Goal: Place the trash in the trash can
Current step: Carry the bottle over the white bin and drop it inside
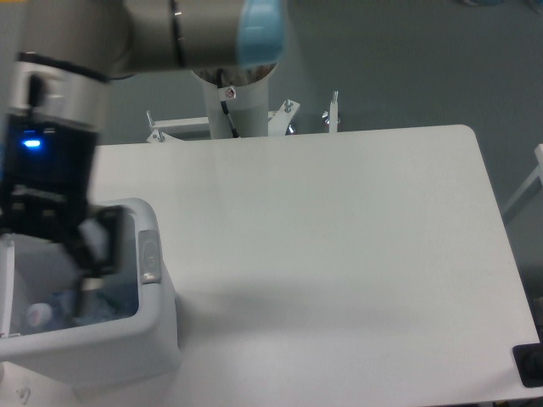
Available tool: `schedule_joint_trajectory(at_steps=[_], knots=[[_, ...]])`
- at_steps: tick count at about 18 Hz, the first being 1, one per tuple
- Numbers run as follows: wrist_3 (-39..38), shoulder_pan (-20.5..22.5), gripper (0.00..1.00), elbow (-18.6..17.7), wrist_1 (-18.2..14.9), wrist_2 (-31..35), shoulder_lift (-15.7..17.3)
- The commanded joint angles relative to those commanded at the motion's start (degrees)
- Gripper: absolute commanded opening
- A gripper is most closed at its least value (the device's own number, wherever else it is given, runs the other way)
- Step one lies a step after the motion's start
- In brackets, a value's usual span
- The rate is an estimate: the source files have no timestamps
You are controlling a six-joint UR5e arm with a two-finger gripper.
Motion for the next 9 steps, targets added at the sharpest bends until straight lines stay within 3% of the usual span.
schedule_joint_trajectory(at_steps=[4, 7, 9], knots=[[15.88, 4.67, 1.0, -2.37, -7.01, 11.7, 1.31], [27.82, 6.34, 1.0, -3.6, -19.65, 16.81, 3.86], [36.01, 8.01, 1.0, -4.22, -24.68, 17.27, 5.0]])
